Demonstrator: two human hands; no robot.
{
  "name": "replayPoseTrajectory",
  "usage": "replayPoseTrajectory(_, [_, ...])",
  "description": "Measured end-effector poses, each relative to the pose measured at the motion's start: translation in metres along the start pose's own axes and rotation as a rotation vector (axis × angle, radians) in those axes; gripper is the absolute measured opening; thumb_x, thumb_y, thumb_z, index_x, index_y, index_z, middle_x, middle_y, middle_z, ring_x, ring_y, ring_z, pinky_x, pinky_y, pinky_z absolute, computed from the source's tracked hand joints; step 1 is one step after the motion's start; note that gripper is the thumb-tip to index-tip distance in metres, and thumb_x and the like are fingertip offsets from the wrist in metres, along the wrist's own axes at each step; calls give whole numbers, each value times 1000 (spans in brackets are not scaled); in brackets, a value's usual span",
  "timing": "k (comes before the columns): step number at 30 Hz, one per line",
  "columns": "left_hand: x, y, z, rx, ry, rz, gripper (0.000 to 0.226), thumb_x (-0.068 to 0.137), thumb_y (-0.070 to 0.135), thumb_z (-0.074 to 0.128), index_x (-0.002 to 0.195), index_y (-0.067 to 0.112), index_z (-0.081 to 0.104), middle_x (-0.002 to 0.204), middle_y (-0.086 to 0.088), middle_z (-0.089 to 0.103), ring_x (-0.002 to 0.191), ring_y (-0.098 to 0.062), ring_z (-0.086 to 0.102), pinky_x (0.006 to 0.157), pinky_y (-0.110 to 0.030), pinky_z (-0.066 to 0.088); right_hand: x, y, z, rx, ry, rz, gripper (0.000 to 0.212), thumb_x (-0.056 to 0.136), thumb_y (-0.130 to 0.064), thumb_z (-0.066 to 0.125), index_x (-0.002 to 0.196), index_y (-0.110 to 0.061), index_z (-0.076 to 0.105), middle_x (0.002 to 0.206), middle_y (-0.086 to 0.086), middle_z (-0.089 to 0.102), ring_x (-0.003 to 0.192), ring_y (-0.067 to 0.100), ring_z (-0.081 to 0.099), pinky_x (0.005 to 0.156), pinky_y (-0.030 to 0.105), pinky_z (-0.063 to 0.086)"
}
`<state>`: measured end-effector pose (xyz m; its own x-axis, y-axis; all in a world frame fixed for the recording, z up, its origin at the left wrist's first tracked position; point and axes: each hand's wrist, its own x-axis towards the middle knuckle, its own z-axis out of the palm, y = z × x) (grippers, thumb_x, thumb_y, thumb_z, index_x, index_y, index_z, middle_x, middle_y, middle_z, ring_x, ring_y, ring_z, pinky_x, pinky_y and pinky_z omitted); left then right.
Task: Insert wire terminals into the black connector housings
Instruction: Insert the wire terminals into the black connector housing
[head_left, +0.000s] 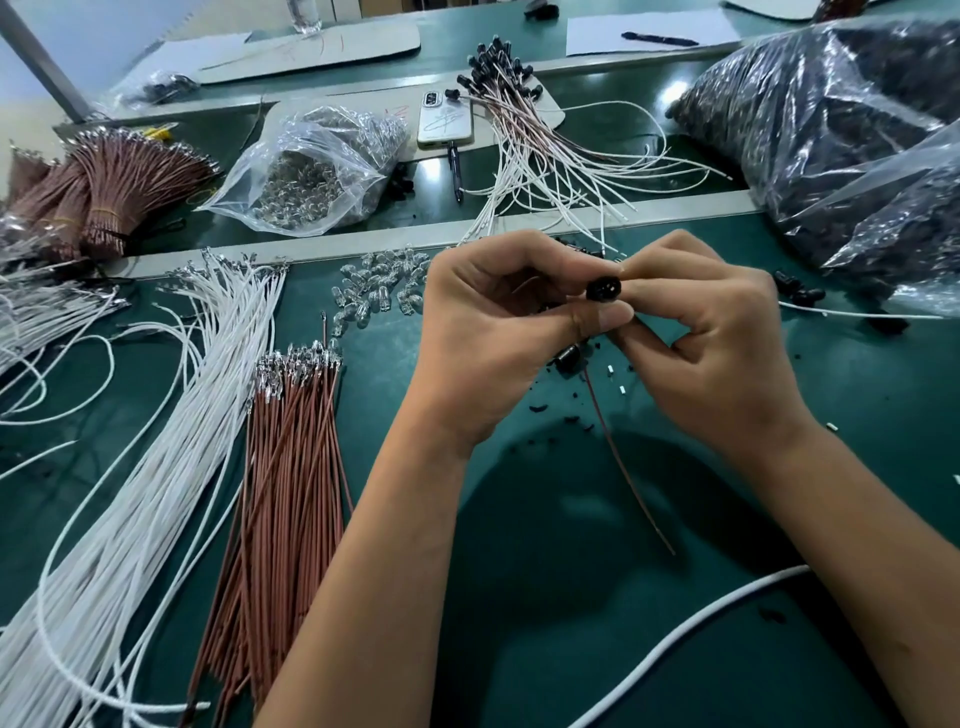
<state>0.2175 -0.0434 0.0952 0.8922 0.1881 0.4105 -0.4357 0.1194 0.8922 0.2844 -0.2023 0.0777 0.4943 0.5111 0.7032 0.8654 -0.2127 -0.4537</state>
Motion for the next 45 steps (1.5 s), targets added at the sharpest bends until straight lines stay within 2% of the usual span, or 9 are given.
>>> replayPoseTrajectory(8, [0,0,-1,19,-33,-15,28,67,-17,80,81,6,71,78,0,74,75,-16,69,75,-29,57,0,1,-5,-13,41,7,5,91,-2,76,93,-1,81,91,2,72,81,22,60,77,27,48])
replayPoseTrajectory(16, [0,-1,-1,13,-18,-6,32,67,-20,79,85,5,70,77,2,74,73,-13,69,74,-26,55,0,1,-5,-14,34,8,7,91,-2,76,97,-2,81,90,1,71,81,22,61,75,28,50])
replayPoseTrajectory(26, [-1,0,-2,25,-28,-14,31,68,-18,79,84,7,71,79,0,74,76,-15,69,77,-28,56,2,3,-4,4,-28,-22,15,93,1,67,102,1,79,96,-3,67,84,21,59,79,24,47])
replayPoseTrajectory(31, [0,1,-2,24,-27,-23,31,68,-19,78,85,6,71,79,0,74,76,-17,69,78,-30,56,2,2,-5,-3,-42,-29,16,94,2,66,104,1,79,98,-5,66,86,21,59,80,27,48])
replayPoseTrajectory(36, [0,2,-1,29,-23,-27,33,68,-20,78,88,5,71,79,-2,73,76,-17,69,78,-30,57,3,1,-4,-5,-59,-29,15,94,4,65,102,2,78,97,-8,65,86,21,58,80,27,48])
replayPoseTrajectory(41, [0,3,-1,18,-12,-21,36,68,-21,78,92,5,71,79,-7,72,76,-19,68,78,-31,55,2,-1,-4,-5,-62,-4,16,93,6,64,100,4,78,96,-1,67,87,22,59,80,28,49])
replayPoseTrajectory(45, [-1,3,0,14,-12,-17,36,68,-21,78,92,5,71,78,-4,72,76,-18,68,77,-30,55,2,-2,-4,3,-59,1,16,93,7,65,99,2,78,96,-6,66,86,19,58,80,25,47])
